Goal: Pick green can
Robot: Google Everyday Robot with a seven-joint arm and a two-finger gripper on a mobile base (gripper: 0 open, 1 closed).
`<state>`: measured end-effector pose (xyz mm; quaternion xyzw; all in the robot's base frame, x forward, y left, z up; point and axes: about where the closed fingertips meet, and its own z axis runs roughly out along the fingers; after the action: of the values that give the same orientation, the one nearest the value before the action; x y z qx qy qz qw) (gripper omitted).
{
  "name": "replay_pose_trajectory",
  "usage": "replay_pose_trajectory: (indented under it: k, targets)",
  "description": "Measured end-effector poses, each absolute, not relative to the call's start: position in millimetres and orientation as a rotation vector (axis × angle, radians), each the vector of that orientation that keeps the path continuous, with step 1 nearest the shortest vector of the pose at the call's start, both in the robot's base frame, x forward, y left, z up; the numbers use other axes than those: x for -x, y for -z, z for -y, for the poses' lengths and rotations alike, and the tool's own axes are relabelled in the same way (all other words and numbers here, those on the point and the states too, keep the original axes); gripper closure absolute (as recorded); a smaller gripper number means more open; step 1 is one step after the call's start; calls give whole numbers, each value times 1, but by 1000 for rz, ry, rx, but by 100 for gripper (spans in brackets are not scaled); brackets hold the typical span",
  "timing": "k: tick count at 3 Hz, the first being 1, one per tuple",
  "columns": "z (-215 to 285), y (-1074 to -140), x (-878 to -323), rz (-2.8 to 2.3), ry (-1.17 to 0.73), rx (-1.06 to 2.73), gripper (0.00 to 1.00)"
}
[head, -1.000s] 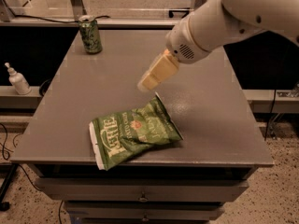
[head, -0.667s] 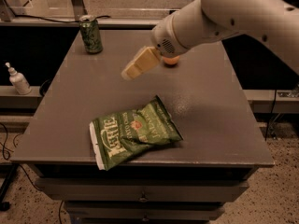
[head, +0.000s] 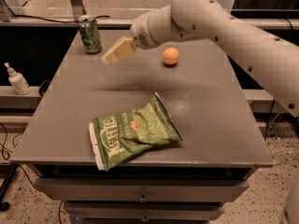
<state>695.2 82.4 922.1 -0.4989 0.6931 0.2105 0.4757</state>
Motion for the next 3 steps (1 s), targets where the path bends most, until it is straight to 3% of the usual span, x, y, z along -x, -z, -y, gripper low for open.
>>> replay_pose_trajectory:
  k: [3]
  targets:
    - [-170, -899, -801, -1619, -533, 1157, 0]
